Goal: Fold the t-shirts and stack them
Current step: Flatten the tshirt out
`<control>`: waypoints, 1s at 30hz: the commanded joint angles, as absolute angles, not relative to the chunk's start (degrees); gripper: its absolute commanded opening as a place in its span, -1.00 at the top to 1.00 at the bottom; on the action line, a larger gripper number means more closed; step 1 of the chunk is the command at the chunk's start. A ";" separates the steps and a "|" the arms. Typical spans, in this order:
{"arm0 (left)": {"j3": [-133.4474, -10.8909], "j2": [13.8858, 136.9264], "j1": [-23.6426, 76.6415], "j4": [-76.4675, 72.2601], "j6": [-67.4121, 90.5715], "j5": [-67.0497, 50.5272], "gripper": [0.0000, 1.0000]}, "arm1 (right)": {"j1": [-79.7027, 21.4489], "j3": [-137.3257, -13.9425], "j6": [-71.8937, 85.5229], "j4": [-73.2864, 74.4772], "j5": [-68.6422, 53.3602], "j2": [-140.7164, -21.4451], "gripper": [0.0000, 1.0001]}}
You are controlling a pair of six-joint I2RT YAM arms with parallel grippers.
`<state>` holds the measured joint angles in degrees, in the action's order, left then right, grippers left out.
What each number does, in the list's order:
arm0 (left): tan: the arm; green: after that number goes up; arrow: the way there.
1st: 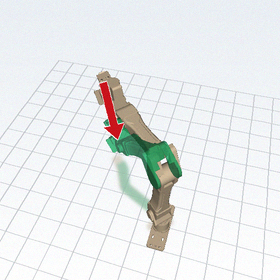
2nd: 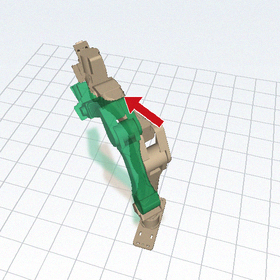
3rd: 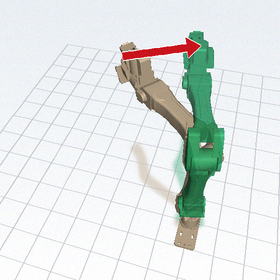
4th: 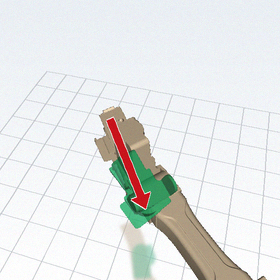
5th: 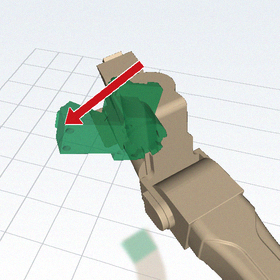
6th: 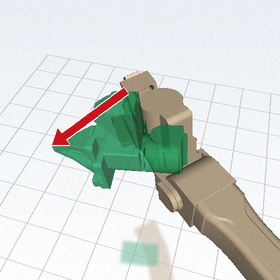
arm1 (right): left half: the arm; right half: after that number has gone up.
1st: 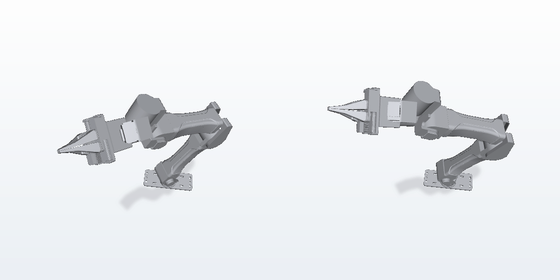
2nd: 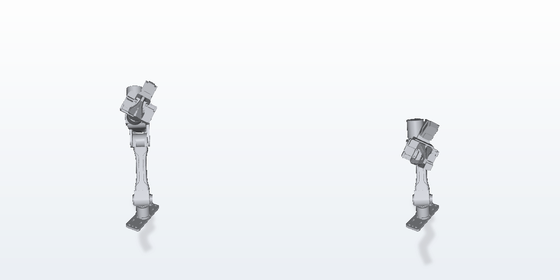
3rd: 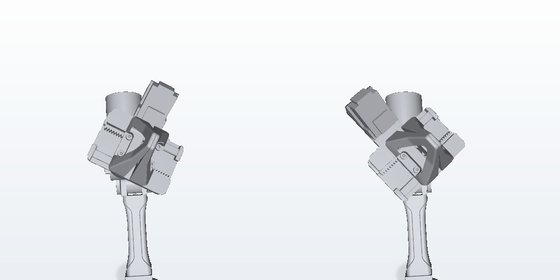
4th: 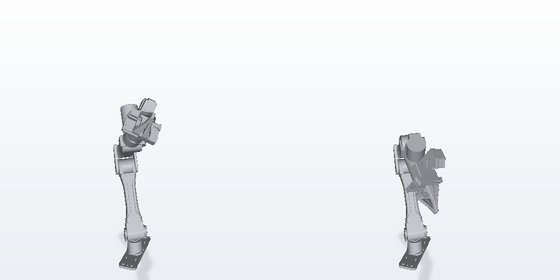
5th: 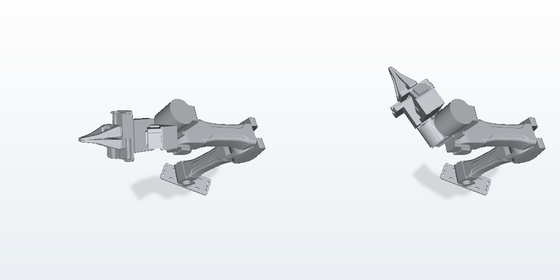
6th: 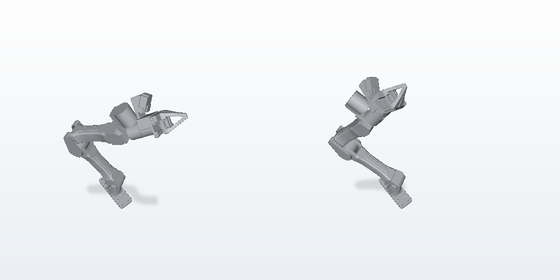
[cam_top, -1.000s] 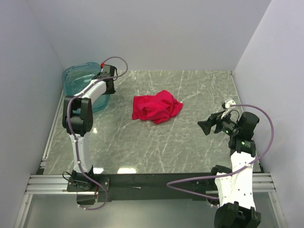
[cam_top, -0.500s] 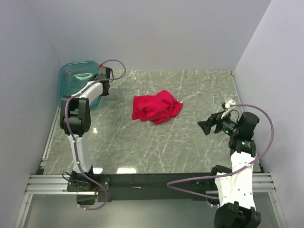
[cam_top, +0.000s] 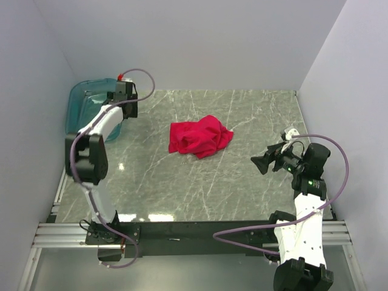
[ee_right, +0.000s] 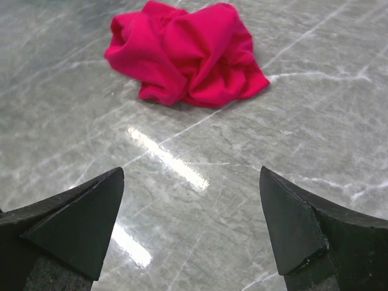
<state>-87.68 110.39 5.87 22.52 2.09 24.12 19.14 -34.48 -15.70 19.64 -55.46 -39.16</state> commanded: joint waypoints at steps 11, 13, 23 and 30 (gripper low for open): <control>-40.28 48.83 5.10 4.13 14.24 -10.01 -0.99 | -15.45 -54.53 -32.97 26.72 -36.69 -64.30 -0.86; -35.54 44.06 5.18 5.53 12.49 -11.25 -0.99 | -19.31 -60.26 -28.86 26.98 -33.06 -74.20 -0.79; -36.82 40.15 6.15 7.64 10.46 -8.53 -0.99 | -27.85 -84.28 -21.53 29.36 -17.95 -99.84 -0.66; -37.97 42.01 6.24 8.70 11.60 -13.18 -0.99 | -28.04 -85.95 -18.54 29.87 -16.25 -103.71 -0.23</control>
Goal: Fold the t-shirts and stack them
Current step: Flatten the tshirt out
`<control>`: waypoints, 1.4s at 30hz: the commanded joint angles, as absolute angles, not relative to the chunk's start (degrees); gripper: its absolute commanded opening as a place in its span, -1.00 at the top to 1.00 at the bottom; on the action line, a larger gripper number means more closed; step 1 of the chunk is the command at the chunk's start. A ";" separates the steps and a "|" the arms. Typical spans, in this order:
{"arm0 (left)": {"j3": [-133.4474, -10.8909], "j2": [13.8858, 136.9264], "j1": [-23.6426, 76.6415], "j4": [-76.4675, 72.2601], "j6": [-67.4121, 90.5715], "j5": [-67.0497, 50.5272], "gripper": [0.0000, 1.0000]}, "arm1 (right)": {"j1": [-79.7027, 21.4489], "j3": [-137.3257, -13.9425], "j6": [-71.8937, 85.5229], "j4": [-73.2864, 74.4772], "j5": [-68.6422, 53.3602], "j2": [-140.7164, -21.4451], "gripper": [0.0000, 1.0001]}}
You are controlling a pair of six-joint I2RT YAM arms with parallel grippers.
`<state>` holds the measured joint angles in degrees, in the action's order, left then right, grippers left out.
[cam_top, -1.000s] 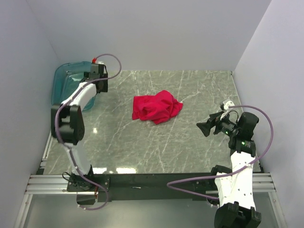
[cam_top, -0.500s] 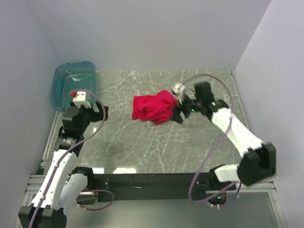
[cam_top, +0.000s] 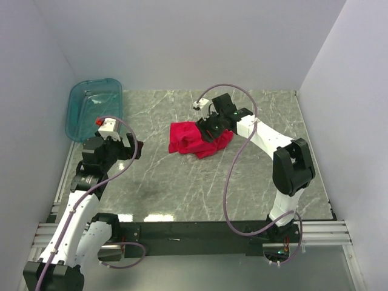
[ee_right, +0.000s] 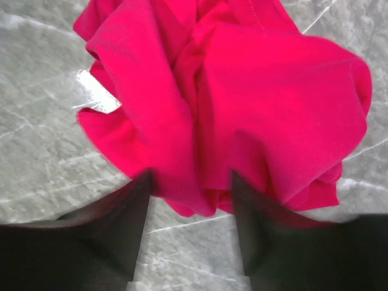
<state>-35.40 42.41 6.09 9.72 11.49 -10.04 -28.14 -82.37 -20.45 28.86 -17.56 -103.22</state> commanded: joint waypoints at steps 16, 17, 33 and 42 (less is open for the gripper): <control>-33.49 42.71 12.12 -4.29 15.64 -33.84 -0.99 | -12.14 -89.41 -27.16 41.14 -34.27 -73.31 1.00; -33.40 43.50 13.00 -4.92 16.43 -33.84 -0.99 | -10.56 -87.82 -26.98 39.74 -34.80 -72.17 1.00; -49.89 76.00 33.57 -22.92 29.17 -34.00 -0.99 | -4.31 -73.57 -26.98 38.76 -41.92 -60.12 1.00; -58.27 98.58 33.22 -32.05 51.57 -35.42 -0.99 | -3.43 -68.91 -26.46 38.06 -43.06 -57.48 1.00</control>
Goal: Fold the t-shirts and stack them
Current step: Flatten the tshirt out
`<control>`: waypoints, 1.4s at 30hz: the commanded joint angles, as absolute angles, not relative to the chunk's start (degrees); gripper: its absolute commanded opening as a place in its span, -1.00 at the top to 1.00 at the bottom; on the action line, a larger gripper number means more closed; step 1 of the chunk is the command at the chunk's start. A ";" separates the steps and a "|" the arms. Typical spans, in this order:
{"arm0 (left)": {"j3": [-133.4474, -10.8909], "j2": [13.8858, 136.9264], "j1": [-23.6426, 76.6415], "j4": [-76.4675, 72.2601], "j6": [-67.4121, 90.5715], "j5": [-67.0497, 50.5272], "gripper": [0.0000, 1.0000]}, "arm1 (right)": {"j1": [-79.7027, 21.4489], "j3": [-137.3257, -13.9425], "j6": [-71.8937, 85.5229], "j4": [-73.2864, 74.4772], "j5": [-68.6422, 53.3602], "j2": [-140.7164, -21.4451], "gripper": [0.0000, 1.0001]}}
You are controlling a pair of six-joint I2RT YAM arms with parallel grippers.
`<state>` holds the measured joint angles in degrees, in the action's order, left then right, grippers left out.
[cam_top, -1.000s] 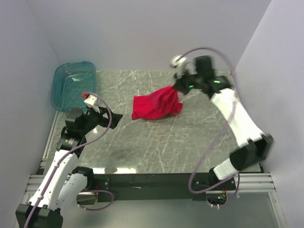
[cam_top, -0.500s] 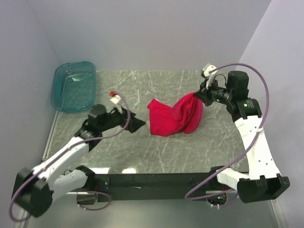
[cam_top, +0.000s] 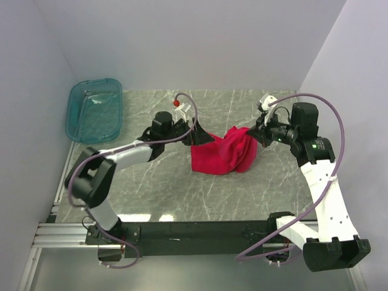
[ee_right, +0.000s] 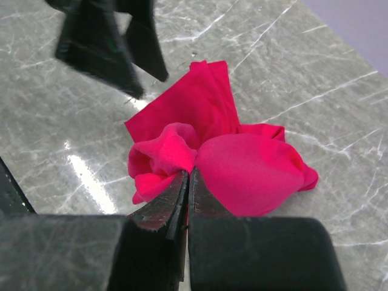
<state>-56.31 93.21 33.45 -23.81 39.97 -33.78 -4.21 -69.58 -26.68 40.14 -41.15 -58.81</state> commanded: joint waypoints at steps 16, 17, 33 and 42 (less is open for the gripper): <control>-67.50 118.83 36.83 -56.58 72.76 -51.41 -0.89 | -1.23 -66.88 -26.10 37.44 -46.67 -57.39 1.00; -66.54 119.00 36.91 -58.60 74.86 -51.85 -0.84 | -1.14 -67.15 -26.02 37.53 -46.84 -57.39 1.00; -67.41 112.51 37.27 -63.55 77.34 -56.34 0.68 | -0.26 -72.50 -26.28 39.81 -45.88 -58.71 1.00; -69.44 98.82 37.27 -24.13 42.83 -47.22 -0.36 | -0.26 -77.86 -26.54 42.54 -43.52 -59.50 1.00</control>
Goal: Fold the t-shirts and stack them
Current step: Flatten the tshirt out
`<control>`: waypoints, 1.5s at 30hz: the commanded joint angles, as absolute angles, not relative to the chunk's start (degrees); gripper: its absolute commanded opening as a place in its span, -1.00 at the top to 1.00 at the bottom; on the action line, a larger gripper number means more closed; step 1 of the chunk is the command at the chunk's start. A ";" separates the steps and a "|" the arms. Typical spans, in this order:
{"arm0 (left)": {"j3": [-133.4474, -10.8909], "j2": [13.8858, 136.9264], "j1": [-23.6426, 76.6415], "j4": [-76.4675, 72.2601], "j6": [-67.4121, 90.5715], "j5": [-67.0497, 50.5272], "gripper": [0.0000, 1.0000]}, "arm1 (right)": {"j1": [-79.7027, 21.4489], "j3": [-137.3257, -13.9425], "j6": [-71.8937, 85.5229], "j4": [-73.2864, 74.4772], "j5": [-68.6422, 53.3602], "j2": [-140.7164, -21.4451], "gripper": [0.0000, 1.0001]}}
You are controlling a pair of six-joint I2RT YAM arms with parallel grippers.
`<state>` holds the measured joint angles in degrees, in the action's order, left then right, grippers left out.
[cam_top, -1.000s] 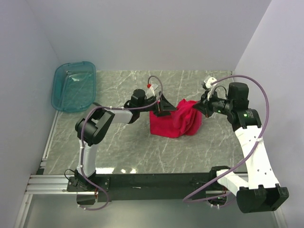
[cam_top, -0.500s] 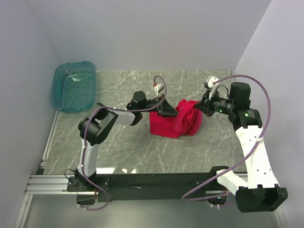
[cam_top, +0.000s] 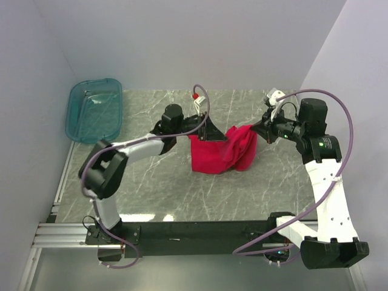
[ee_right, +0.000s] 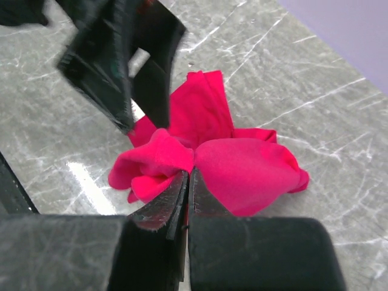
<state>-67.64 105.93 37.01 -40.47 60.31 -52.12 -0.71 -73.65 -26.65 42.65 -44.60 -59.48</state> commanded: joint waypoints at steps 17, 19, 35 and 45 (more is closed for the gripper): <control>-48.10 62.08 33.92 -8.16 16.70 -21.18 -0.54 | -0.26 -123.35 4.73 26.02 -39.03 -65.39 1.00; -42.92 58.64 34.36 -9.84 17.57 -21.80 -0.55 | 3.77 -126.55 10.42 24.26 -39.03 -66.18 1.00; -35.85 57.56 65.48 -26.14 25.23 -4.16 -0.66 | 6.15 -107.08 20.64 19.17 -47.63 -57.93 1.00; -29.37 38.60 65.57 -9.87 24.69 16.33 -0.74 | 5.27 -75.51 9.03 9.30 -46.08 -55.81 1.00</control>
